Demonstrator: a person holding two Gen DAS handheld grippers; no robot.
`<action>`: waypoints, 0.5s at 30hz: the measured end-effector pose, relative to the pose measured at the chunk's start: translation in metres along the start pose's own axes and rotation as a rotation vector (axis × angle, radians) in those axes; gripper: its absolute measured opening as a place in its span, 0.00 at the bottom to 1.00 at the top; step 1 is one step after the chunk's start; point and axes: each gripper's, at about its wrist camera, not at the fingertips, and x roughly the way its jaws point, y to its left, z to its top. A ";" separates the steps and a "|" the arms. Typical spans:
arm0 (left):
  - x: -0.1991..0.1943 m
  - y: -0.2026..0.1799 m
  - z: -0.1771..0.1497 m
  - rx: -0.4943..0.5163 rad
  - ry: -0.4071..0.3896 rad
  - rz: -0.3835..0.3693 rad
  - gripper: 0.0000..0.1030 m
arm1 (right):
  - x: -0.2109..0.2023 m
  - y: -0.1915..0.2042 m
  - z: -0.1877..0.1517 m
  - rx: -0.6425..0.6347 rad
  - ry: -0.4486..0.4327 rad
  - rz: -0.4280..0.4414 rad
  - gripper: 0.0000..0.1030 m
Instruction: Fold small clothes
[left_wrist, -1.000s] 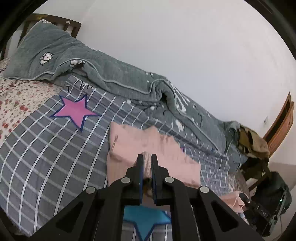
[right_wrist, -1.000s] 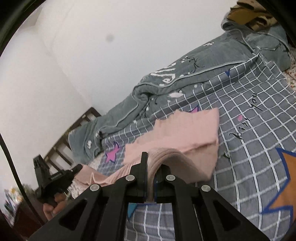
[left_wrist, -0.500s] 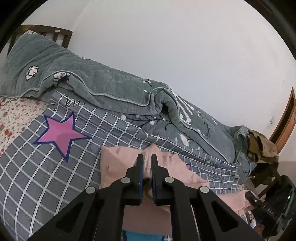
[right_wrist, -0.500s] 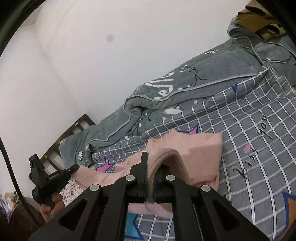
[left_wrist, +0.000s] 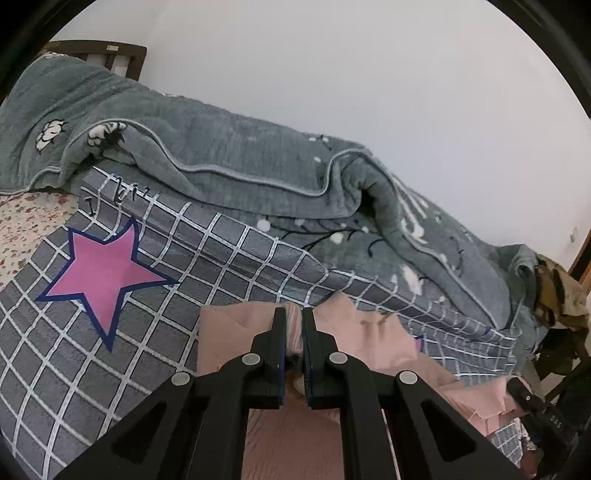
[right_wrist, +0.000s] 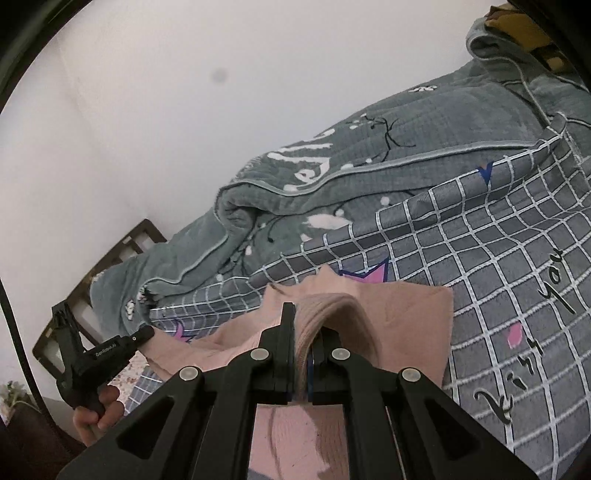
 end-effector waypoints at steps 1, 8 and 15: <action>0.006 0.000 0.001 0.006 0.008 0.006 0.07 | 0.006 -0.001 0.001 -0.009 0.003 -0.009 0.05; 0.036 -0.005 0.003 0.069 0.035 0.056 0.07 | 0.036 -0.007 0.008 -0.049 0.023 -0.040 0.05; 0.062 0.002 -0.005 0.082 0.075 0.095 0.08 | 0.065 -0.021 0.002 -0.062 0.032 -0.080 0.05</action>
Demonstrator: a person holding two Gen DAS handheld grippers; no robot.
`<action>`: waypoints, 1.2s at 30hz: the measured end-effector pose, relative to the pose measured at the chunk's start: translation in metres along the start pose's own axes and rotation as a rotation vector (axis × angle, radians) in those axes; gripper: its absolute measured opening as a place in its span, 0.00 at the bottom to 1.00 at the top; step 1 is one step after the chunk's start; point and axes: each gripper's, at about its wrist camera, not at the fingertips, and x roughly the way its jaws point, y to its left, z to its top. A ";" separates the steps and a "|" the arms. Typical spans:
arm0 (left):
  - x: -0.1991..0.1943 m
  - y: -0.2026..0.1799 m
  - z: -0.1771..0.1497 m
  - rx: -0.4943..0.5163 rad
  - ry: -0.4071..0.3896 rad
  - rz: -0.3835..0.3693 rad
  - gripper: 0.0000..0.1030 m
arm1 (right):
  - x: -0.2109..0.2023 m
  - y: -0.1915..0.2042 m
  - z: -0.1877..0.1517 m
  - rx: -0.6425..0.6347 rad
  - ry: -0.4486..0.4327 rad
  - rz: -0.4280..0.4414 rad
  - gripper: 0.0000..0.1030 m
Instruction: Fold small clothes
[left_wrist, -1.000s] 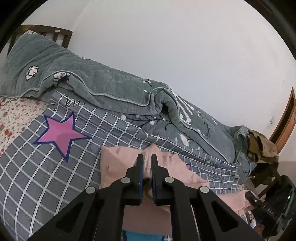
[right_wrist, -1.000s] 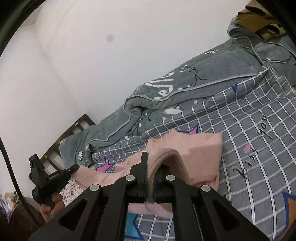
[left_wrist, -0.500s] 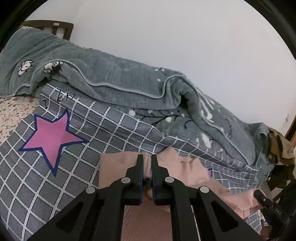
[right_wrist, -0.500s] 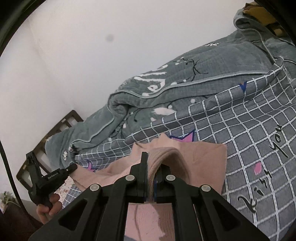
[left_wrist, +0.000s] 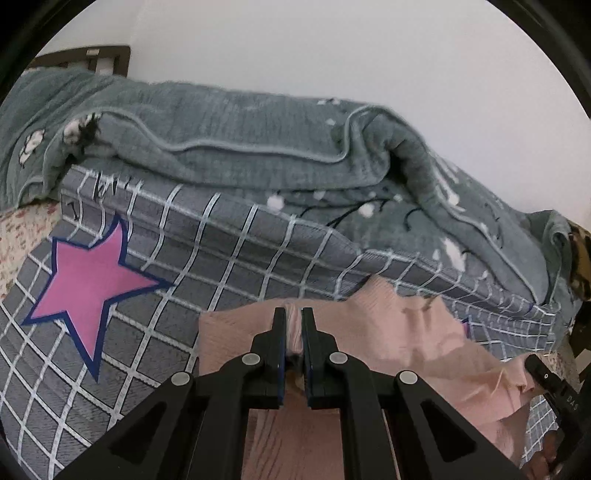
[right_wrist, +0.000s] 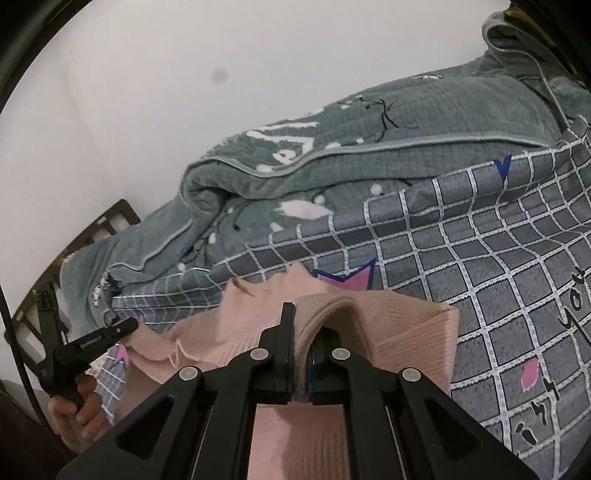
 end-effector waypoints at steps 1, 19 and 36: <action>0.005 0.003 0.000 -0.015 0.013 -0.009 0.08 | 0.005 -0.002 -0.002 0.001 0.003 -0.014 0.05; 0.017 0.026 0.005 -0.128 0.053 -0.084 0.62 | 0.002 -0.025 -0.007 0.033 -0.008 -0.086 0.45; 0.047 0.003 -0.015 0.055 0.114 0.075 0.18 | 0.046 -0.027 -0.026 -0.091 0.188 -0.243 0.13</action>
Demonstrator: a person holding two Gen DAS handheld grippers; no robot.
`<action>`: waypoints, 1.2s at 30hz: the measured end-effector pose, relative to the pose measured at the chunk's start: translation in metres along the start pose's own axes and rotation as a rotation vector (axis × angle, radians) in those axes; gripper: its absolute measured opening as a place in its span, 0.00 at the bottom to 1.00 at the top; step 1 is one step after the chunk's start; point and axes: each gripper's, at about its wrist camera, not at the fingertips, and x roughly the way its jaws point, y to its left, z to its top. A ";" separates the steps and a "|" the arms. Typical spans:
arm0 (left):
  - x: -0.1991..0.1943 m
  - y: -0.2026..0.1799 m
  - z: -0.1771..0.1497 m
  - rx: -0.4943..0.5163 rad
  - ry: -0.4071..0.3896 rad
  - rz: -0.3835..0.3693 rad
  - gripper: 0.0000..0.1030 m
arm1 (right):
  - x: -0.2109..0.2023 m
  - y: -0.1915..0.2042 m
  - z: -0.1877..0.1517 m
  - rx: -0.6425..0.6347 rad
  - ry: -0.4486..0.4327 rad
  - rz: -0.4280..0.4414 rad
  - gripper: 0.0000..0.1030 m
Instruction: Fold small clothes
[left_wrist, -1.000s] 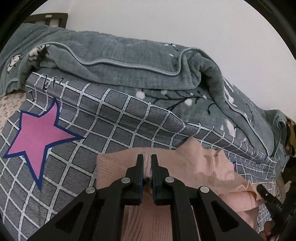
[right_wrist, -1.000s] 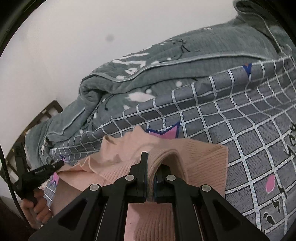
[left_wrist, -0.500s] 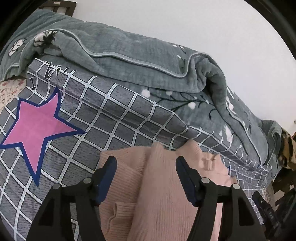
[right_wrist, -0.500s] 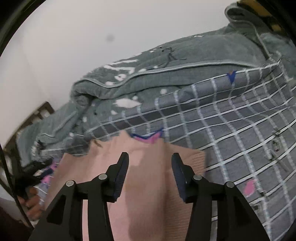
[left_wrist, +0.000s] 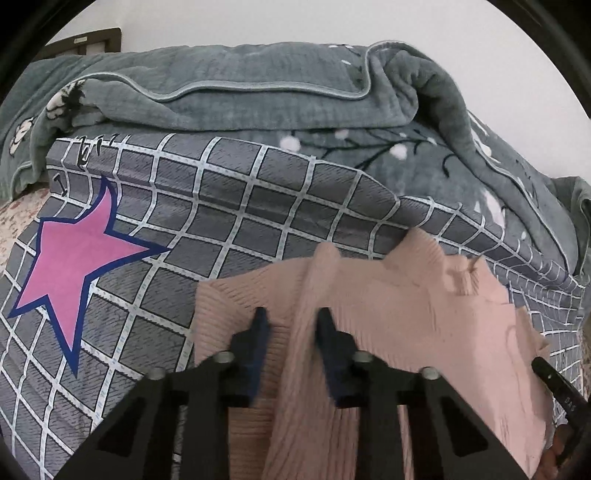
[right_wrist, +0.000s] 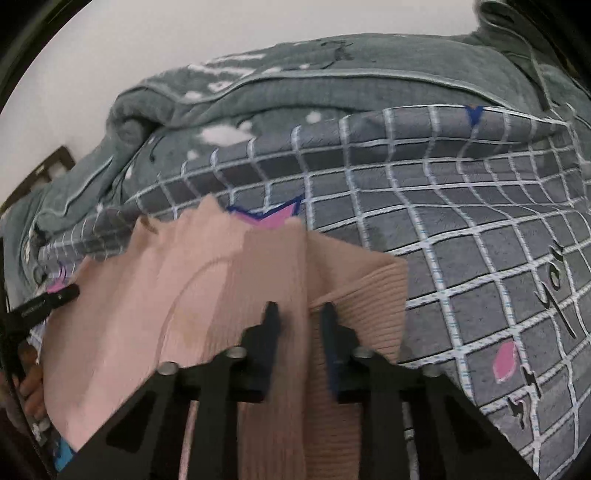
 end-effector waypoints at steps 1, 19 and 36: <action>-0.002 0.001 0.000 -0.005 -0.008 -0.002 0.15 | 0.001 0.002 -0.001 -0.014 0.003 -0.010 0.12; -0.001 0.006 -0.001 -0.037 0.015 -0.010 0.34 | -0.006 -0.003 0.000 0.012 -0.030 -0.037 0.15; -0.031 0.027 -0.025 -0.056 0.069 -0.078 0.70 | -0.061 -0.013 -0.030 -0.010 -0.005 -0.032 0.76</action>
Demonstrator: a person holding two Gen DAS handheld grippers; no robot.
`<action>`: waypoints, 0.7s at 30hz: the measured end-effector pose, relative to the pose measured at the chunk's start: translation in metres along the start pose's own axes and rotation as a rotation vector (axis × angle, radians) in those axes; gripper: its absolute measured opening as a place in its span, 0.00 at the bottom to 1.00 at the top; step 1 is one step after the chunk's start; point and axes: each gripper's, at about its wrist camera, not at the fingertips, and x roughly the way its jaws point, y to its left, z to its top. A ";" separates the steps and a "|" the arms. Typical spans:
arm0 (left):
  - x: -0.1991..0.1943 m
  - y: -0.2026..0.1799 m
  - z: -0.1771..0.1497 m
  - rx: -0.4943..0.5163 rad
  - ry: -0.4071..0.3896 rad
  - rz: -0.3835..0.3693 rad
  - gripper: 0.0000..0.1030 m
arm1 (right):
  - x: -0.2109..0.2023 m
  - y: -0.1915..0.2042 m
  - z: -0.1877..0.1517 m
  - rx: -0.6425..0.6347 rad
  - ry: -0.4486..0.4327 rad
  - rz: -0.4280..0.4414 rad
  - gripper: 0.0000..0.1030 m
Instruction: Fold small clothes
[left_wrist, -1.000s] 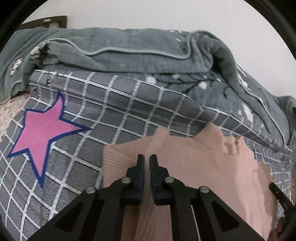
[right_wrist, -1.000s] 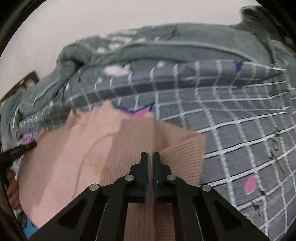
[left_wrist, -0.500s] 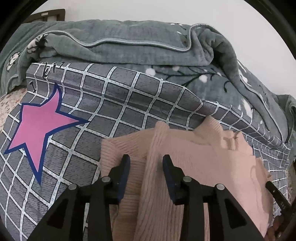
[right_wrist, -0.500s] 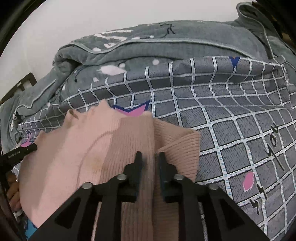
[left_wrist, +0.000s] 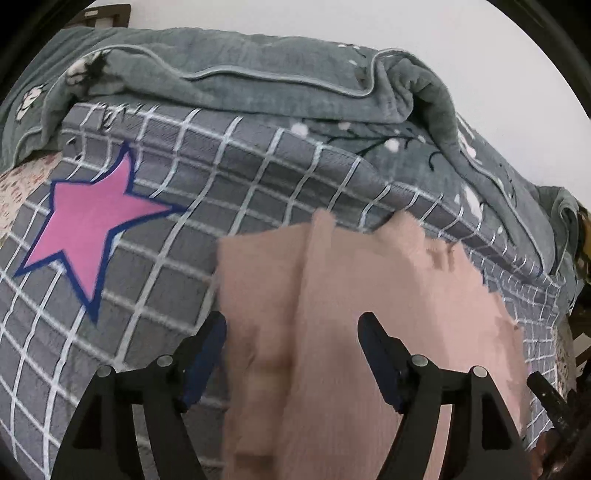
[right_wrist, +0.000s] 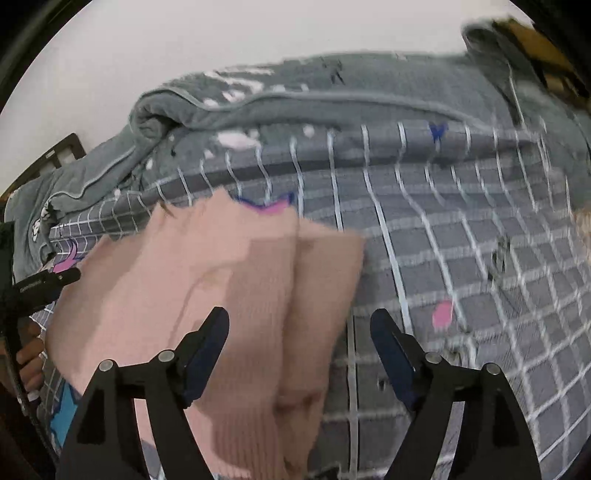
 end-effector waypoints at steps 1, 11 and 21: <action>-0.001 0.006 -0.006 -0.011 0.009 -0.007 0.70 | 0.004 -0.004 -0.006 0.024 0.021 0.012 0.76; 0.004 0.018 -0.022 -0.047 0.028 -0.085 0.70 | 0.028 -0.001 -0.013 0.048 0.083 0.053 0.76; 0.019 0.009 -0.013 -0.048 0.051 -0.122 0.34 | 0.045 -0.001 -0.003 0.070 0.083 0.079 0.72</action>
